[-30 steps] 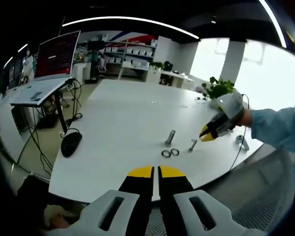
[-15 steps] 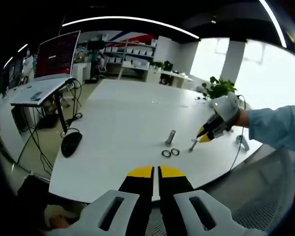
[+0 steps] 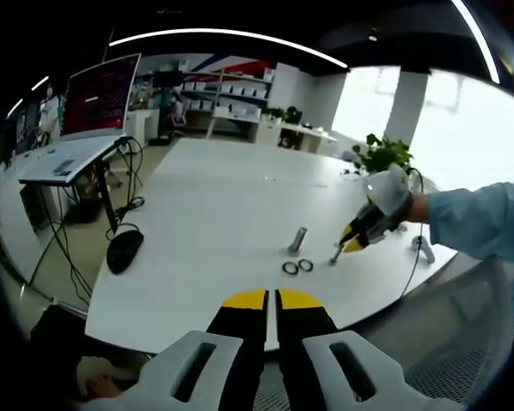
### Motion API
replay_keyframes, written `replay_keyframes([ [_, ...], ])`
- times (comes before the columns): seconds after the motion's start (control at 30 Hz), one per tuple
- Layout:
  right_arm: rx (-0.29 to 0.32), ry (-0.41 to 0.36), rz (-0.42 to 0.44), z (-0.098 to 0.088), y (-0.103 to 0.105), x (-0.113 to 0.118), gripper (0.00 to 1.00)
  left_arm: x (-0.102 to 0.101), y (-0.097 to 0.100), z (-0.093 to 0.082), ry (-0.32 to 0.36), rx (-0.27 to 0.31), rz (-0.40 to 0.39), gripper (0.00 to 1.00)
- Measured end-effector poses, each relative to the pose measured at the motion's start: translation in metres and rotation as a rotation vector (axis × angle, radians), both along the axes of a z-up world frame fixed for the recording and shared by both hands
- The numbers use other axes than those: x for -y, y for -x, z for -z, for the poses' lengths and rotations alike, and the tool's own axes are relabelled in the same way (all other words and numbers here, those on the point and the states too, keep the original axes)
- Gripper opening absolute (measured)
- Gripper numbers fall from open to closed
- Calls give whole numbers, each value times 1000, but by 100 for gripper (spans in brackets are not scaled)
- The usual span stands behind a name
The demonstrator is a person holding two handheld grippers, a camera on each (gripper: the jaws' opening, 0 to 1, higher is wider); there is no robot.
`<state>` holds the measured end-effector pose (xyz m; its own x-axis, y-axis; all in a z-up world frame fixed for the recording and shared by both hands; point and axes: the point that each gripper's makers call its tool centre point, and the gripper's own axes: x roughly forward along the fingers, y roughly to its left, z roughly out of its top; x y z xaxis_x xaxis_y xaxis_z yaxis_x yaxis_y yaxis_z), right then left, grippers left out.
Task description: Place the washer onto the threaded stud by aligning its center hole with the stud, sliding it down to the base, and recovering from edge contact or off-axis alignment until the washer reaches the visible bottom stop.
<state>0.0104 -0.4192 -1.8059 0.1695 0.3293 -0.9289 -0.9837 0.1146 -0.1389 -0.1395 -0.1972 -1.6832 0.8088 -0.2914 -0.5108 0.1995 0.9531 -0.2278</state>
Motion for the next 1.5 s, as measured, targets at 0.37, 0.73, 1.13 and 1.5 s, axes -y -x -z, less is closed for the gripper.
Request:
replay_keyframes([
  [0.37, -34, 36, -7, 28, -1, 1, 14, -1, 0, 1, 0, -3, -7, 0],
  [0.73, -57, 45, -20, 37, 0, -2, 14, -2, -1, 0, 5, -2, -15, 1],
  [1.13, -39, 15, -11, 29, -12, 8, 30, -2, -1, 0, 3, -3, -19, 1],
  [1.5, -53, -26, 111, 28, -30, 45, 27, -1, -1, 0, 4, -2, -13, 2],
])
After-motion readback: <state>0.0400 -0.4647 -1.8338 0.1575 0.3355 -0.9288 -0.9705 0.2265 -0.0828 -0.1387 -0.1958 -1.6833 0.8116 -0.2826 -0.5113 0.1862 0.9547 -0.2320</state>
